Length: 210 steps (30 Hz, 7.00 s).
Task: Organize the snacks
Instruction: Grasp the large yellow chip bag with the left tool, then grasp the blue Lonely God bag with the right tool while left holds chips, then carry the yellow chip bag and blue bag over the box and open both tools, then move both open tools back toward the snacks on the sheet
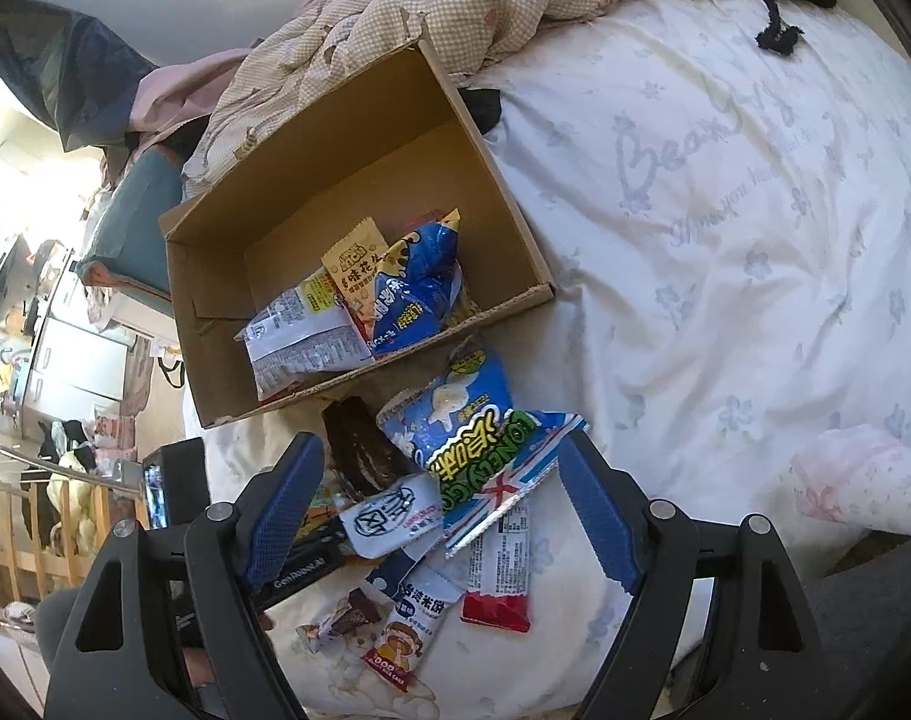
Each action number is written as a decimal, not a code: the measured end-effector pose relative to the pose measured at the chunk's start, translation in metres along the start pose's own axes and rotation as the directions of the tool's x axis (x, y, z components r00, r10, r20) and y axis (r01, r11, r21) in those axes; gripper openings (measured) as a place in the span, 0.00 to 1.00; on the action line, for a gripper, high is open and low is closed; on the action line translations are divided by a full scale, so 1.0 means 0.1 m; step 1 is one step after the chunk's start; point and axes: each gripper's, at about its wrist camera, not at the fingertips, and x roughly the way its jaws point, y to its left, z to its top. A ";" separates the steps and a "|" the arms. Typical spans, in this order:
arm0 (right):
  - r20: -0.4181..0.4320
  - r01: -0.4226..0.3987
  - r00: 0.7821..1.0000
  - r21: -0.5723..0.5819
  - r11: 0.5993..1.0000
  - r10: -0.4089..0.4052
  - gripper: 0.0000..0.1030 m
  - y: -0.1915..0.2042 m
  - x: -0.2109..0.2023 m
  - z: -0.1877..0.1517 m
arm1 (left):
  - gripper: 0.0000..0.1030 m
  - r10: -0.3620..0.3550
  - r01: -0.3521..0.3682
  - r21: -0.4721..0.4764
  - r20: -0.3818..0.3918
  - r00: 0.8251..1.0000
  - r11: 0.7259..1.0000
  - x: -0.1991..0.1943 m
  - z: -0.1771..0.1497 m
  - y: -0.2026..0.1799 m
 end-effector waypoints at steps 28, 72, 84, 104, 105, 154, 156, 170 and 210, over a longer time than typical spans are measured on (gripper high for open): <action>-0.016 -0.001 1.000 0.026 1.000 0.001 0.80 -0.03 0.04 0.03 | 0.35 0.045 -0.043 -0.013 0.261 0.964 0.999 -1.46 -0.12 0.50; -0.244 0.057 0.954 -0.423 0.904 -0.174 0.42 0.53 0.64 -0.14 | 0.35 0.035 -0.019 -0.075 0.220 0.975 0.997 -1.28 -0.09 0.66; -0.196 -0.144 0.978 -0.364 0.920 0.075 0.22 0.62 0.08 -0.25 | 0.35 0.127 -0.112 -0.076 0.246 0.961 0.991 -1.25 -0.11 0.68; -0.158 -0.200 0.975 -0.316 0.927 0.156 0.02 0.63 0.00 -0.25 | 0.35 0.143 -0.119 -0.091 0.323 0.935 0.989 -1.43 -0.13 0.69; -0.131 -0.210 0.975 -0.311 0.927 0.177 0.02 0.62 -0.09 -0.20 | 0.35 0.131 -0.108 -0.086 0.343 0.930 0.990 -1.50 -0.11 0.67; 0.052 -0.015 0.998 -0.158 0.987 0.024 0.07 0.33 0.59 1.05 | 0.45 0.050 -0.076 0.075 0.304 0.951 0.994 -0.90 1.18 0.02; 0.052 -0.041 0.997 -0.153 0.987 0.050 0.08 0.35 0.58 1.06 | 0.50 0.044 -0.070 0.067 0.330 0.943 0.995 -0.97 1.16 0.03; 0.105 -0.051 0.992 -0.152 0.987 0.068 0.78 0.43 0.47 1.07 | 0.82 0.059 -0.102 0.066 0.475 0.878 0.993 -1.27 1.11 0.01; 0.095 -0.023 0.995 -0.167 0.986 0.039 0.78 0.31 -0.11 0.23 | 0.98 0.054 -0.022 -0.062 0.572 0.818 0.998 -1.94 0.08 0.49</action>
